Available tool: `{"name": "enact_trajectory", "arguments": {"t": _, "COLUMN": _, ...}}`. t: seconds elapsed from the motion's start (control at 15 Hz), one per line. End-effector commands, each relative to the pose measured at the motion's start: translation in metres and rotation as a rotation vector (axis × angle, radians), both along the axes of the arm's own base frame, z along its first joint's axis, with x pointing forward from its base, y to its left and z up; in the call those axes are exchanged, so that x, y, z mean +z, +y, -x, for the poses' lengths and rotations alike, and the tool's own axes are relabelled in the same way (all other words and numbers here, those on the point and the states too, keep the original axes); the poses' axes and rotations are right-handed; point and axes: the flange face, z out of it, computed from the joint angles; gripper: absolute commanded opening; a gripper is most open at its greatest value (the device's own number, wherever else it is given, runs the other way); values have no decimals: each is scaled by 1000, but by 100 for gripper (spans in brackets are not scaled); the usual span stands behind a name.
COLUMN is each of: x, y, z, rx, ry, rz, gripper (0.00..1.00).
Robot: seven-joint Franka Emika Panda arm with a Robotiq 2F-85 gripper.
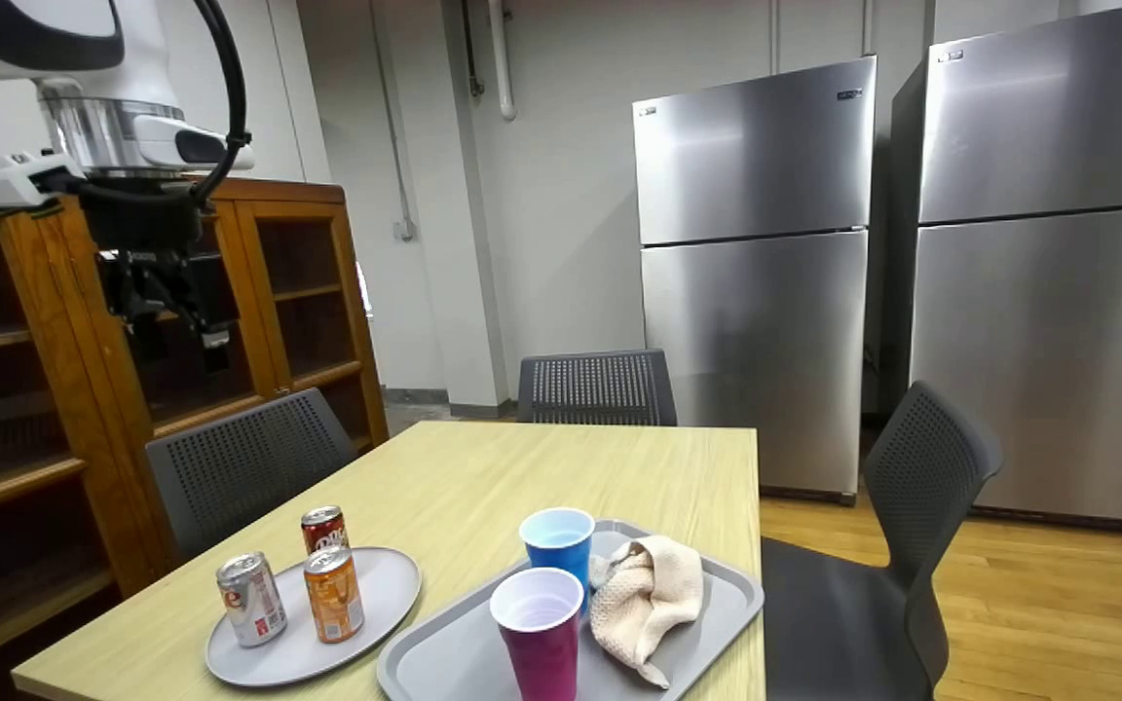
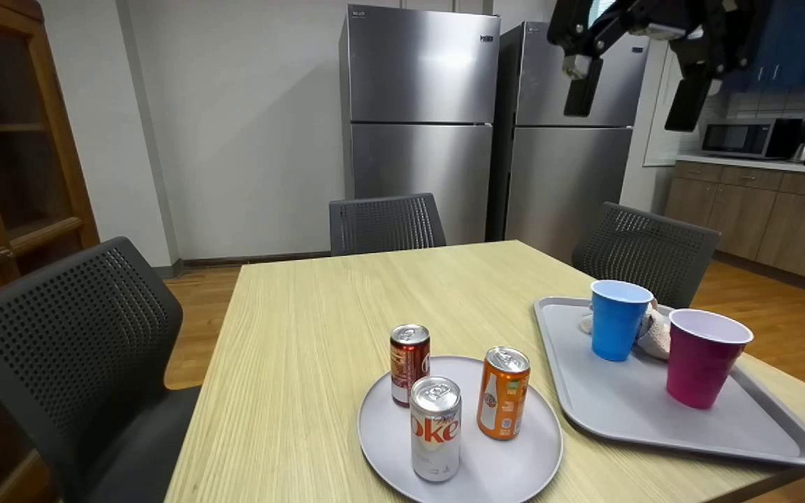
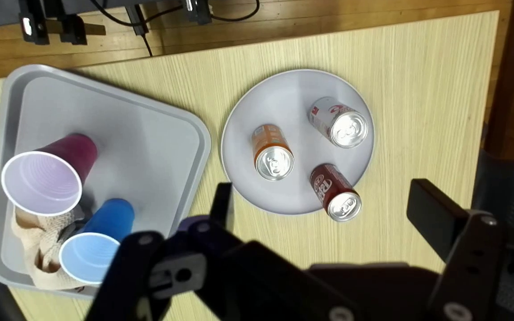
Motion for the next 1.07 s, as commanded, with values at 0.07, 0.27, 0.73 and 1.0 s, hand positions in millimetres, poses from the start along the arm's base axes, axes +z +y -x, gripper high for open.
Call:
{"name": "enact_trajectory", "arguments": {"t": 0.07, "x": -4, "y": -4, "z": -15, "rx": -47, "ry": -95, "rz": 28, "gripper": 100}}
{"name": "enact_trajectory", "arguments": {"t": 0.27, "x": -11, "y": -12, "z": -28, "rx": -83, "ry": -136, "rz": 30, "gripper": 100}}
{"name": "enact_trajectory", "arguments": {"t": 0.73, "x": -35, "y": -32, "z": -56, "rx": -141, "ry": -189, "rz": 40, "gripper": 100}}
{"name": "enact_trajectory", "arguments": {"t": 1.0, "x": -43, "y": -43, "z": -68, "rx": -127, "ry": -191, "rz": 71, "gripper": 100}}
